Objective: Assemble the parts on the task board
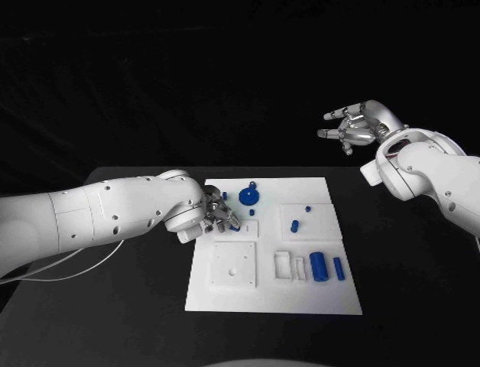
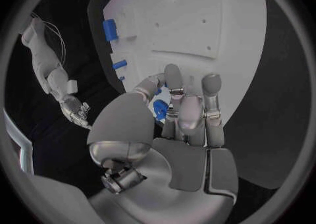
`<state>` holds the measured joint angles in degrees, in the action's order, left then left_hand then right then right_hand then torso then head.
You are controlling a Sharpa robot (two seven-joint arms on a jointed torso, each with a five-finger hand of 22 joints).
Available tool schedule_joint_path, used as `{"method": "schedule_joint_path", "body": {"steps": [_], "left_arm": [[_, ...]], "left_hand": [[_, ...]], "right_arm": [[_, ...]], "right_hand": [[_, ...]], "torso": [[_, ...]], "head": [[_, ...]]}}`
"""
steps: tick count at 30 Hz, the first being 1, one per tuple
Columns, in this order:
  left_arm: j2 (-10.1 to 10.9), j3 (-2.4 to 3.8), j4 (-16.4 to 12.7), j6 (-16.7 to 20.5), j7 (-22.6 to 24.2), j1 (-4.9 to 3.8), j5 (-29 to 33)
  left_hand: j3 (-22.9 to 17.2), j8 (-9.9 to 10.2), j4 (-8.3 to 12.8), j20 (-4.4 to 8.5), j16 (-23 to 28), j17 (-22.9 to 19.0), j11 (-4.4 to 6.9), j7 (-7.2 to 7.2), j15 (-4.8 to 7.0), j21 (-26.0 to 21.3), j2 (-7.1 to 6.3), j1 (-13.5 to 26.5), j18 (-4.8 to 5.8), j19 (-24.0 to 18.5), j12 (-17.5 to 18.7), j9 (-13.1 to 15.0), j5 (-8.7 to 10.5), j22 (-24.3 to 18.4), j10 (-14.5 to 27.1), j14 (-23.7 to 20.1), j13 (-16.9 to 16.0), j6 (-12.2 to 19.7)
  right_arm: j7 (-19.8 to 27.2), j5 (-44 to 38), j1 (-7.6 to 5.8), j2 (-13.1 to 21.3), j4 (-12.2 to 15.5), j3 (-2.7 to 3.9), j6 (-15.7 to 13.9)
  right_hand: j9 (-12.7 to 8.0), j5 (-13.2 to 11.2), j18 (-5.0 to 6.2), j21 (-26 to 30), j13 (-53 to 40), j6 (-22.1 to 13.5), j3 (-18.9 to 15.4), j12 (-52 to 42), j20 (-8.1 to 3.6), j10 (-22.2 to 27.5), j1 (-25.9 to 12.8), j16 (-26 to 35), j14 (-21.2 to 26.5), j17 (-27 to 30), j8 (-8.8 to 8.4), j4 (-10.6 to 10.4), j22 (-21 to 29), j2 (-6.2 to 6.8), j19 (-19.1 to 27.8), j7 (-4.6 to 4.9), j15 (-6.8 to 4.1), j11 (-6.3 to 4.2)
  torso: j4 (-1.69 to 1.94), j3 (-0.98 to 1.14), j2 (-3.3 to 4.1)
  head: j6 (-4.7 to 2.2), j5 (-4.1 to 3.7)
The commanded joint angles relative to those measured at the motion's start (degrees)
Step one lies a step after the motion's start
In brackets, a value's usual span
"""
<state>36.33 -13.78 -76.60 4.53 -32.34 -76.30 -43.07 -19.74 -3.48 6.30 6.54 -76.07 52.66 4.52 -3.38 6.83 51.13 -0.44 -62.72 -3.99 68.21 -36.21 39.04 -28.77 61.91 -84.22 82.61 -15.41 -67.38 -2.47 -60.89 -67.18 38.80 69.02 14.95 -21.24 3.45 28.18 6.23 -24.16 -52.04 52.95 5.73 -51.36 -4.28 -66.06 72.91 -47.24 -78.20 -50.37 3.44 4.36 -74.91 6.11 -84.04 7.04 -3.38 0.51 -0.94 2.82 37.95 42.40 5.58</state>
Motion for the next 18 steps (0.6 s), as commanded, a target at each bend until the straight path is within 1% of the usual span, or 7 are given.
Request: {"method": "schedule_joint_path", "body": {"steps": [1, 4, 12, 18], "left_arm": [[-0.24, -0.03, -0.06, -2.0, -0.38, 0.15, -0.29], [-0.28, -0.03, 0.0, -2.19, -0.48, 0.15, -0.38], [-0.41, -0.03, 0.15, -2.78, -0.69, 0.15, -0.56], [-0.64, -0.03, 0.29, -3.09, -0.6, 0.15, -0.58]], "left_hand": [[-0.49, -0.39, 0.83, 0.07, -0.23, 0.14, 0.45, 6.34, -0.21, -0.43, 0.7, -0.29, 0.22, 0.33, -0.45, 21.05, 0.38, 0.24, -2.63, 0.42, 0.11, -11.85], [-0.44, -0.42, 0.77, 0.06, -0.34, 0.29, 0.47, 6.39, -0.21, -0.43, 0.78, -0.25, 0.23, 0.41, -0.61, 21.16, 0.4, 0.39, -2.61, 0.47, 0.11, -11.96], [-0.35, -0.45, 0.76, -0.03, -0.62, 0.68, 0.46, 6.44, -0.25, -0.58, 0.86, -0.18, 0.24, 0.55, -0.86, 21.6, 0.39, 0.85, -2.63, 0.49, 0.28, -12.16], [-0.04, -0.48, 0.36, -0.16, -0.87, 0.98, 0.46, 6.56, -0.32, -0.89, 1.27, 0.06, 0.21, 0.73, -1.27, 22.22, 1.36, 1.41, -2.63, 0.51, 0.59, -12.5]], "right_arm": [[0.15, -0.18, -0.02, -0.09, -0.03, 0.03, 0.73], [0.17, -0.18, -0.01, -0.13, -0.06, 0.03, 0.75], [0.22, -0.24, -0.01, -0.29, -0.09, 0.03, 0.76], [0.22, -0.26, 0.01, -0.45, -0.24, 0.02, 0.85]], "right_hand": [[0.05, -0.17, 0.79, 0.2, 0.02, 0.5, 0.3, 0.1, 0.02, 0.41, -0.49, -0.16, 0.42, 0.06, -0.01, 0.17, -2.37, -0.13, -2.18, 0.08, 0.16, 0.09], [0.05, -0.14, 0.79, 0.24, -0.01, 0.53, 0.35, 0.06, 0.01, 0.4, -0.48, -0.17, 0.42, 0.07, -0.01, 0.29, -2.37, -0.14, -2.18, 0.08, 0.15, 0.09], [0.06, 0.08, 0.78, 0.22, 0.04, 0.65, 0.51, 0.12, 0.0, 0.45, -0.48, -0.17, 0.44, 0.08, -0.01, 0.48, -2.38, -0.23, -2.18, 0.09, 0.14, 0.08], [0.06, 0.17, 0.79, 0.28, 0.01, 0.72, 0.61, 0.08, 0.0, 0.44, -0.47, -0.18, 0.43, 0.08, 0.0, 0.6, -2.37, -0.27, -2.19, 0.09, 0.13, 0.07]], "torso": [[0.02, -0.02, 0.03], [0.03, -0.01, 0.05], [0.02, 0.0, 0.01], [-0.01, 0.01, 0.02]], "head": [[0.04, -0.03], [0.0, -0.04], [0.19, -0.02], [0.15, -0.07]]}}
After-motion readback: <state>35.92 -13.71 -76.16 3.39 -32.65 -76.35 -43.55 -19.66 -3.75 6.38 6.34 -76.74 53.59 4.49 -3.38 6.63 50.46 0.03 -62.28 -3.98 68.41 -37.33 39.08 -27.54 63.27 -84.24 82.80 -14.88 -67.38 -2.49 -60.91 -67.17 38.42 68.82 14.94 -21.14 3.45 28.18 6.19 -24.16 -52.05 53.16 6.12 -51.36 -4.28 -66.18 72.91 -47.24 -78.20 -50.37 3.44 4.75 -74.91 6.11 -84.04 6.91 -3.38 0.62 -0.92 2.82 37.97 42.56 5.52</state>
